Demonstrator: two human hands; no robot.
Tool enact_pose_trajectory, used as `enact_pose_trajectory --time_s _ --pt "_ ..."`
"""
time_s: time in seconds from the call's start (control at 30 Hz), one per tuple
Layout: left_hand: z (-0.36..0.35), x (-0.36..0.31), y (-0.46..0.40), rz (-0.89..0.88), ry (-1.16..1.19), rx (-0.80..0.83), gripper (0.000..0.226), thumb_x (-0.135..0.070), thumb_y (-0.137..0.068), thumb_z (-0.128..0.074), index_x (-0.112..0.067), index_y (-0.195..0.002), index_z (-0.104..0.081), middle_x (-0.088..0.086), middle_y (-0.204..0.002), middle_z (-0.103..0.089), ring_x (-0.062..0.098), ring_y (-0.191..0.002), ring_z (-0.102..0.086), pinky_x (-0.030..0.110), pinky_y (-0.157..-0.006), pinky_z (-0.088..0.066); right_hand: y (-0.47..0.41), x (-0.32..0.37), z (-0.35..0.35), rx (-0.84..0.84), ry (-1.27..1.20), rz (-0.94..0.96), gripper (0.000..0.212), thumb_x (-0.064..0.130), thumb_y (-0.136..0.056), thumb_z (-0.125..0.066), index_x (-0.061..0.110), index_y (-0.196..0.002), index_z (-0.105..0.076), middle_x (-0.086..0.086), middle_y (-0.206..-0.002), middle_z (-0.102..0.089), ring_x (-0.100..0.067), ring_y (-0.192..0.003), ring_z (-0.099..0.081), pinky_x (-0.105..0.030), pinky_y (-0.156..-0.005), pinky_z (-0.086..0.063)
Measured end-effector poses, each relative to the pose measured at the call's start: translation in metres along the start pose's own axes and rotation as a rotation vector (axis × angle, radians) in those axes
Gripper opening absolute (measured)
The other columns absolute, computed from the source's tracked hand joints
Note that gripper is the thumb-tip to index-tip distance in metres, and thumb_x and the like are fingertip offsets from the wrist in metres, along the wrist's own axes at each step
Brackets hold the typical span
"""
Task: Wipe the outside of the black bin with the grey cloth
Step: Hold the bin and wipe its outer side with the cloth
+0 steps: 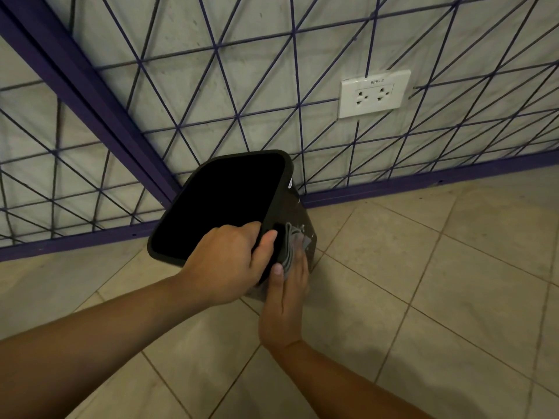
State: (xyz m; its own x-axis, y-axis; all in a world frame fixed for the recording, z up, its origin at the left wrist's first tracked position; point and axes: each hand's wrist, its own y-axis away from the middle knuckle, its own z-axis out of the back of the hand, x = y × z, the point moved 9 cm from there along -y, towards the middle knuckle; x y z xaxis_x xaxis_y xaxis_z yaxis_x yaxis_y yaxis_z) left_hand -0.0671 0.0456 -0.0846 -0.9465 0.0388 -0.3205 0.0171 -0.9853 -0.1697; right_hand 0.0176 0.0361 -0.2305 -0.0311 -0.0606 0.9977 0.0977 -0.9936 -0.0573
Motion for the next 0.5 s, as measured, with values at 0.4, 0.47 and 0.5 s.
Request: enact_pose_trajectory --time_s 0.4,0.47,0.5 --pt "-0.004 -0.003 0.0 0.002 0.005 0.035 0.041 -0.058 -0.094 -0.023 -0.029 -0.068 -0.036 -0.006 -0.051 -0.045 0.023 -0.046 -0.052 0.035 -0.047 -0.04 0.003 0.001 0.0 -0.018 -0.024 -0.076 0.081 0.091 -0.088 -0.015 0.049 -0.157 -0.017 0.023 -0.172 -0.016 0.011 -0.157 -0.005 -0.031 -0.132 -0.008" --pt "-0.007 -0.006 0.0 -0.007 0.009 0.043 0.041 -0.058 -0.093 -0.022 -0.029 -0.068 -0.035 -0.007 -0.051 -0.045 0.022 -0.046 -0.053 0.035 -0.046 -0.04 0.0 -0.008 0.006 -0.077 -0.067 -0.132 0.092 0.092 -0.087 -0.016 0.04 -0.162 -0.023 0.02 -0.172 -0.021 0.005 -0.158 -0.01 -0.044 -0.134 -0.013" --pt "-0.007 -0.006 0.0 -0.009 0.01 0.04 0.041 -0.059 -0.093 -0.021 -0.03 -0.067 -0.034 -0.007 -0.05 -0.045 0.021 -0.045 -0.053 0.036 -0.046 -0.041 -0.002 -0.007 0.007 -0.094 -0.085 -0.13 0.096 0.091 -0.088 -0.016 0.033 -0.164 -0.026 0.018 -0.172 -0.024 0.003 -0.159 -0.012 -0.044 -0.134 -0.014"
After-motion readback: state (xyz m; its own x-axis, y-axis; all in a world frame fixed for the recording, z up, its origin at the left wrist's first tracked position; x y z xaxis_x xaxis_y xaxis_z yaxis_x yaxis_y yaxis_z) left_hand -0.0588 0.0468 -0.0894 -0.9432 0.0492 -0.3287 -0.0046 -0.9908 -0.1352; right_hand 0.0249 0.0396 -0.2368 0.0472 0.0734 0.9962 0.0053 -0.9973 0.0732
